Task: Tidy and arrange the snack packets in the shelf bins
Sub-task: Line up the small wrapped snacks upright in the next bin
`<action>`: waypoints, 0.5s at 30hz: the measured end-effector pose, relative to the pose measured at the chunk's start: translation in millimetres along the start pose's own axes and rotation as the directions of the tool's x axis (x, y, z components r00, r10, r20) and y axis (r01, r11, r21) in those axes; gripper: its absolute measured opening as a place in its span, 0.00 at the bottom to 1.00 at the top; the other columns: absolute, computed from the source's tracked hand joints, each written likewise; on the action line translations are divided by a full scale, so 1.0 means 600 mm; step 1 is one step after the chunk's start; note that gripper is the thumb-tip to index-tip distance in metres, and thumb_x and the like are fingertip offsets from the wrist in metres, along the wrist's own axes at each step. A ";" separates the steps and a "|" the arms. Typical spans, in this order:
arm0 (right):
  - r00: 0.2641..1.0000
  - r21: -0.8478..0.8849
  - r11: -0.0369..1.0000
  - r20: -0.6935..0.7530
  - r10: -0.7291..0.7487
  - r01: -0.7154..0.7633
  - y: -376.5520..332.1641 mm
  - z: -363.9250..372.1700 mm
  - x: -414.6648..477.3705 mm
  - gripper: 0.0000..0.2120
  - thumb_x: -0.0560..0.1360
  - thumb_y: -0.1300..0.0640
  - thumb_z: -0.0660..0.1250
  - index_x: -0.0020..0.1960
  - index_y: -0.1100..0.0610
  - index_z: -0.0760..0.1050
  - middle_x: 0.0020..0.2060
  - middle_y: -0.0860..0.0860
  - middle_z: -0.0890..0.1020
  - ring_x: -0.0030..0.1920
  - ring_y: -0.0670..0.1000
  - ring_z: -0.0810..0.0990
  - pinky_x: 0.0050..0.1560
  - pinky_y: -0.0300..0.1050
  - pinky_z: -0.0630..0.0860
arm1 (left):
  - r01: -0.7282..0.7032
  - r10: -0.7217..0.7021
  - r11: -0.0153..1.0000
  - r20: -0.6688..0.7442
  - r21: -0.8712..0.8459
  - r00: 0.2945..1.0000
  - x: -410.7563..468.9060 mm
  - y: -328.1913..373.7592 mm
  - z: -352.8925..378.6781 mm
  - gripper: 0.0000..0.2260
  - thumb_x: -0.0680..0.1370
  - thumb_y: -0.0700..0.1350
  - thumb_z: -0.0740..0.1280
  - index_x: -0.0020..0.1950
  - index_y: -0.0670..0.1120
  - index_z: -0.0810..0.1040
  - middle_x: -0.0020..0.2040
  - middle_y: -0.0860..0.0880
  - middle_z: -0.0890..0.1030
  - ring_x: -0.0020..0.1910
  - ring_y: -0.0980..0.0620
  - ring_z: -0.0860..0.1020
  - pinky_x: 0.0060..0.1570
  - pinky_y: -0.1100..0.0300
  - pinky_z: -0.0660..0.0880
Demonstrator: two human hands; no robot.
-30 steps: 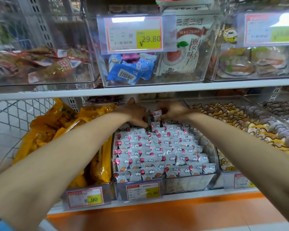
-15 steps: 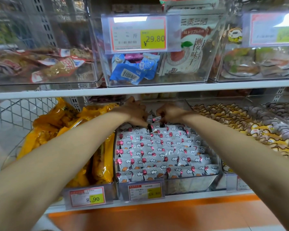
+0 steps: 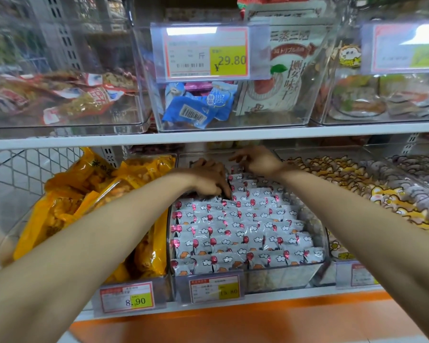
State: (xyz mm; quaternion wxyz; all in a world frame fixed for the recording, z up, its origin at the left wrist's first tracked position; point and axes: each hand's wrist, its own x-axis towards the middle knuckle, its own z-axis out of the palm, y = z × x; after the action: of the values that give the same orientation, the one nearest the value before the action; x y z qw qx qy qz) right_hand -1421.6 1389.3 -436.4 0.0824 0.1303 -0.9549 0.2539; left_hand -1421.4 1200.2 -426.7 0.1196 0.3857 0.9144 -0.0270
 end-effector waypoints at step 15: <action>0.975 -0.305 0.940 0.202 -0.090 0.150 -0.013 0.026 0.042 0.09 0.77 0.52 0.59 0.45 0.51 0.78 0.46 0.52 0.80 0.45 0.55 0.79 0.44 0.49 0.76 | -0.006 0.003 0.989 0.022 0.145 1.000 0.003 -0.008 0.007 0.16 0.81 0.51 0.54 0.65 0.66 0.69 0.74 0.53 0.61 0.71 0.47 0.54 0.70 0.51 0.46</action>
State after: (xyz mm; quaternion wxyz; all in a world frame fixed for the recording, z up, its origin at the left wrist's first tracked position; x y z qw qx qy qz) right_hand -1444.4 1369.7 -440.4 0.0285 0.1963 -0.9770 0.0777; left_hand -1425.5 1197.5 -431.5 0.1010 0.3951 0.9079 -0.0975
